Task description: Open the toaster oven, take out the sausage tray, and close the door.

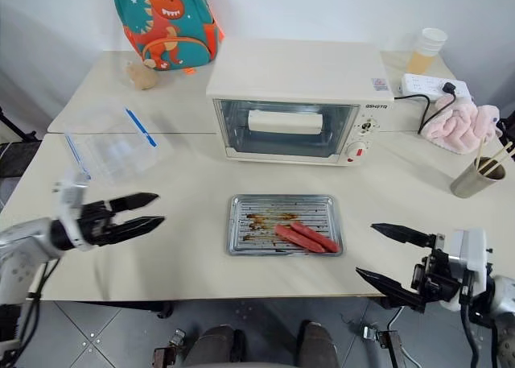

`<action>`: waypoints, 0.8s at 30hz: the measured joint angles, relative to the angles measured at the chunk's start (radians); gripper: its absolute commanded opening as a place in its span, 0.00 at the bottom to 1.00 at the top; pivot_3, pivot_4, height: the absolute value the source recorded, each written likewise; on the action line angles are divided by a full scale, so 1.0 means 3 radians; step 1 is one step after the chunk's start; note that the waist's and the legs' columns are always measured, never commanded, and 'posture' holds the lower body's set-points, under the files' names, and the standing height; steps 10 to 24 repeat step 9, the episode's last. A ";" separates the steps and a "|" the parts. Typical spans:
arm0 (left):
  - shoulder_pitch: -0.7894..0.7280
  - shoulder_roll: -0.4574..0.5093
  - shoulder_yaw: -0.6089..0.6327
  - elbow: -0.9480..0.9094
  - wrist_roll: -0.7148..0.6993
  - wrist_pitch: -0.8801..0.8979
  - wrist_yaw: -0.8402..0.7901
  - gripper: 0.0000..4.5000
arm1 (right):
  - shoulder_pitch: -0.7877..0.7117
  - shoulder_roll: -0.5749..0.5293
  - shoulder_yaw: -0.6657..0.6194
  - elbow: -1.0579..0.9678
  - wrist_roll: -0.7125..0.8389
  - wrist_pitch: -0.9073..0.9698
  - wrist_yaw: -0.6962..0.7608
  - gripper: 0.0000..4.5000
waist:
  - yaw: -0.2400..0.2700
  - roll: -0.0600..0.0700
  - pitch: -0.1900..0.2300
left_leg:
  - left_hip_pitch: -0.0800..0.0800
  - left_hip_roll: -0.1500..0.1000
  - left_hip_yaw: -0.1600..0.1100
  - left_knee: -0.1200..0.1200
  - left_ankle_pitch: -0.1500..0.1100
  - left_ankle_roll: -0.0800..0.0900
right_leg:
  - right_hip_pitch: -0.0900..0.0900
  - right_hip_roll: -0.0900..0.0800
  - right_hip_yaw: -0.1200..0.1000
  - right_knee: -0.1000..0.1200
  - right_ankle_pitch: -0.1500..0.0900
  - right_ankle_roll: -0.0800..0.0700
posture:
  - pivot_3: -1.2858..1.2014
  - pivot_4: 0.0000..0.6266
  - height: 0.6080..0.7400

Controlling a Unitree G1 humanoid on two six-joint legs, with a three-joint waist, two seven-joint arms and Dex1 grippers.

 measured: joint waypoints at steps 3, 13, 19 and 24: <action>0.0266 -0.0009 0.0099 0.0024 0.0214 -0.0433 -0.0076 0.99 | -0.0082 -0.0015 0.0019 0.0097 -0.0008 -0.0007 0.0101 1.00 | 0.0003 -0.0003 0.0002 | -0.0001 0.0001 0.0001 0.0001 -0.0004 0.0004 | 0.0001 -0.0001 -0.0002 0.0007 0.0001 0.0001 | 0.52 0.24 1.00; 0.0612 -0.0054 0.0368 0.0152 0.0443 -0.0932 -0.0010 0.99 | -0.0218 -0.0098 0.0036 0.0386 -0.0081 -0.0026 0.0314 1.00 | -0.0009 -0.0004 0.0002 | 0.0003 0.0010 0.0014 0.0007 -0.0020 0.0012 | -0.0001 -0.0002 -0.0014 0.0006 0.0003 0.0005 | 0.52 0.24 1.00; 0.0612 -0.0054 0.0368 0.0152 0.0443 -0.0932 -0.0010 0.99 | -0.0218 -0.0098 0.0036 0.0386 -0.0081 -0.0026 0.0314 1.00 | -0.0009 -0.0004 0.0002 | 0.0003 0.0010 0.0014 0.0007 -0.0020 0.0012 | -0.0001 -0.0002 -0.0014 0.0006 0.0003 0.0005 | 0.52 0.24 1.00; 0.0612 -0.0054 0.0368 0.0152 0.0443 -0.0932 -0.0010 0.99 | -0.0218 -0.0098 0.0036 0.0386 -0.0081 -0.0026 0.0314 1.00 | -0.0009 -0.0004 0.0002 | 0.0003 0.0010 0.0014 0.0007 -0.0020 0.0012 | -0.0001 -0.0002 -0.0014 0.0006 0.0003 0.0005 | 0.52 0.24 1.00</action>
